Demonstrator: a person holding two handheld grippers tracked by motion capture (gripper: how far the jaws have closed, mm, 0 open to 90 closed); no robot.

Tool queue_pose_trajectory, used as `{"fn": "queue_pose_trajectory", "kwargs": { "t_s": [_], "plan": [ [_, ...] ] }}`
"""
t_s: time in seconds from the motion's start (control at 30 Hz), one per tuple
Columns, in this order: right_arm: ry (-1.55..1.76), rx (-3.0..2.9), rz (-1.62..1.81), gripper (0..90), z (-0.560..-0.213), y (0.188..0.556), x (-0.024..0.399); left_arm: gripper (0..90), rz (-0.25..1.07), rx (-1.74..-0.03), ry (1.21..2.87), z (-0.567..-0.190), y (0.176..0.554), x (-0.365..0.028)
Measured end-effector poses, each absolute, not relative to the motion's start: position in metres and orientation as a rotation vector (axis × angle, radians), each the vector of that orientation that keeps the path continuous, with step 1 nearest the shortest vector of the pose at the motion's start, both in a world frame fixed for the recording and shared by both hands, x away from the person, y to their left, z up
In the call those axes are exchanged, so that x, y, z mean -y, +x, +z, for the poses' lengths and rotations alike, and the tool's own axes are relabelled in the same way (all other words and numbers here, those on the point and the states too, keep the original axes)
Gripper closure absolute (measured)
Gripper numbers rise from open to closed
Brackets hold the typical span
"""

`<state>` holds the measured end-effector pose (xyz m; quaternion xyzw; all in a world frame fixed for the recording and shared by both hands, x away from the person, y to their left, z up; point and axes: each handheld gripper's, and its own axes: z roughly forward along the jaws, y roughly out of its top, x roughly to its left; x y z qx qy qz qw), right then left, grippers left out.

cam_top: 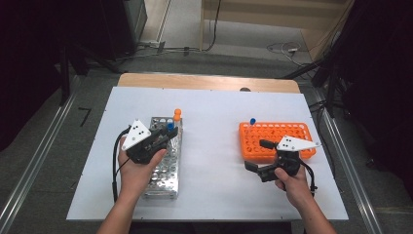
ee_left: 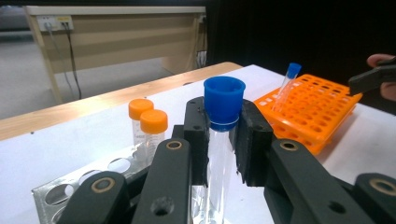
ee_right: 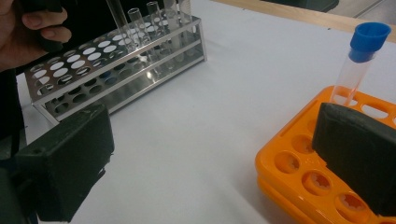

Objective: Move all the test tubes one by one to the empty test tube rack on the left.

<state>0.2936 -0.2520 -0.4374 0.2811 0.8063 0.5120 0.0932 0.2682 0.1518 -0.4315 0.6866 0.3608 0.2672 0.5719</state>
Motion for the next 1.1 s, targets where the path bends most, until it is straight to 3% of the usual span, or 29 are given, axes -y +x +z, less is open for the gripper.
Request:
{"fn": "queue_pose_trajectory", "kwargs": {
  "t_s": [0.5, 0.73, 0.87, 1.1],
  "plan": [
    [0.848, -2.393, 1.498, 0.0, -0.439, 0.295, 0.252, 74.2, 0.612, -0.919, 1.713, -0.439, 0.265, -0.145],
    [0.853, -2.388, 1.498, 0.0, -0.44, 0.296, 0.253, 67.4, 0.577, -0.927, 1.719, -0.436, 0.263, -0.145],
    [0.866, -2.385, 1.5, 0.0, -0.441, 0.297, 0.253, 56.7, 0.548, -0.909, 1.699, -0.433, 0.26, -0.145],
    [0.922, -2.348, 1.488, 0.0, -0.44, 0.304, 0.254, 27.1, 0.469, -0.905, 1.665, -0.43, 0.26, -0.147]
  ]
}}
